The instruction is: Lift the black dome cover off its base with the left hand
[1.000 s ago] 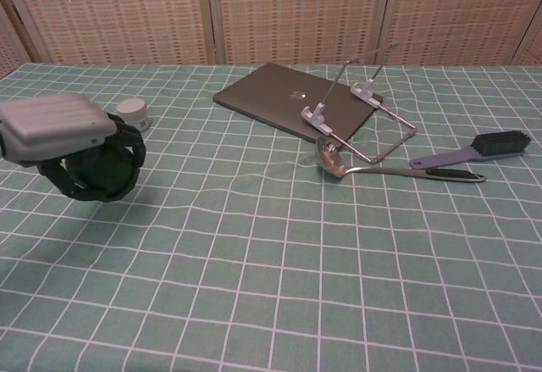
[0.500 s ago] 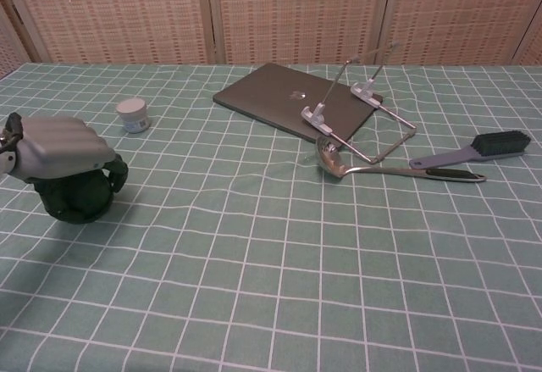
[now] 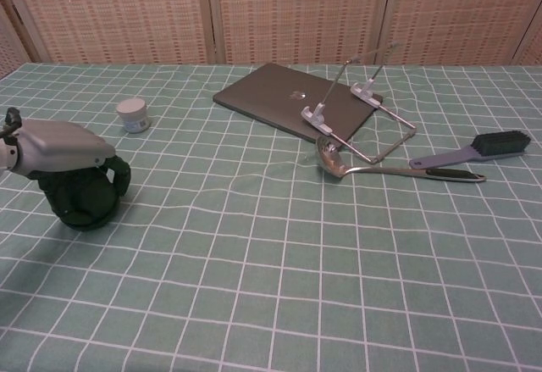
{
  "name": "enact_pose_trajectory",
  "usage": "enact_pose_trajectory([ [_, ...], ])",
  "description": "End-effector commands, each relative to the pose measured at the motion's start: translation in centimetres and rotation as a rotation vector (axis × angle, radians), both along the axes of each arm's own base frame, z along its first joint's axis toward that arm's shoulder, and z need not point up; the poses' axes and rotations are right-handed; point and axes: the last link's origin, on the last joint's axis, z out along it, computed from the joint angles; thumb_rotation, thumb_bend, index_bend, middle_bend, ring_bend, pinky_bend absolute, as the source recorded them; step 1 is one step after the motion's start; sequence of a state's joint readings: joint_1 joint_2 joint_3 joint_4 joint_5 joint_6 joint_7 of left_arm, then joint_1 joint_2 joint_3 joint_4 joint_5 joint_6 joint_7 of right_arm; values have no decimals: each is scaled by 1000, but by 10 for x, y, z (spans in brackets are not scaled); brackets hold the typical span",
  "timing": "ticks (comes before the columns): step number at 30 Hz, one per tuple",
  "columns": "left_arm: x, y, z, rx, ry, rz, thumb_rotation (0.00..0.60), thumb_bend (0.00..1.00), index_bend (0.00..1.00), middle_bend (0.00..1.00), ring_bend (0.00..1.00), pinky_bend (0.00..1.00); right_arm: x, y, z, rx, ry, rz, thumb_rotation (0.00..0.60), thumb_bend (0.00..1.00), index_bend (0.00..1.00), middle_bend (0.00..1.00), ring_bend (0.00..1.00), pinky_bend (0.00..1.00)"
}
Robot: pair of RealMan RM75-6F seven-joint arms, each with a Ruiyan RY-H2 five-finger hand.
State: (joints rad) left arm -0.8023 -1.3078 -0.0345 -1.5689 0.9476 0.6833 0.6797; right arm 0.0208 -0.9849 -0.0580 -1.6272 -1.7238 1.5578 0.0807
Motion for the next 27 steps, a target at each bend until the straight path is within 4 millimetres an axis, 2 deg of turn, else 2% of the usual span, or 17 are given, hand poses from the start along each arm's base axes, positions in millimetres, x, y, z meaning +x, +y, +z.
enact_pose_trajectory([
  [1,-1,3,0,18,-16,14,600,341,118,100,110,313,0,0,0,0,-1,0,600,224,0,0,0,0],
  [3,0,3,0,35,-36,23,600,322,46,45,58,225,0,0,0,0,-1,0,600,224,0,0,0,0],
  [5,0,2,0,43,-51,32,600,312,14,15,24,185,0,0,1,0,-1,-2,600,224,0,0,0,0],
  [12,-2,0,-2,35,-57,46,600,298,0,0,0,157,1,1,1,6,-10,0,600,224,0,0,0,0],
  [17,2,0,4,65,-87,23,600,296,0,0,0,156,1,1,1,7,-10,1,600,225,0,0,0,0],
  [20,2,-1,8,83,-95,4,600,296,35,2,0,164,0,1,0,12,-5,0,600,224,0,0,0,0],
  [23,-1,-2,8,93,-83,-15,600,291,103,59,21,182,1,2,0,12,-6,1,600,224,0,0,0,0],
  [27,-3,-1,6,103,-78,-22,600,286,257,282,193,216,1,2,2,6,-12,1,600,225,0,0,0,0],
])
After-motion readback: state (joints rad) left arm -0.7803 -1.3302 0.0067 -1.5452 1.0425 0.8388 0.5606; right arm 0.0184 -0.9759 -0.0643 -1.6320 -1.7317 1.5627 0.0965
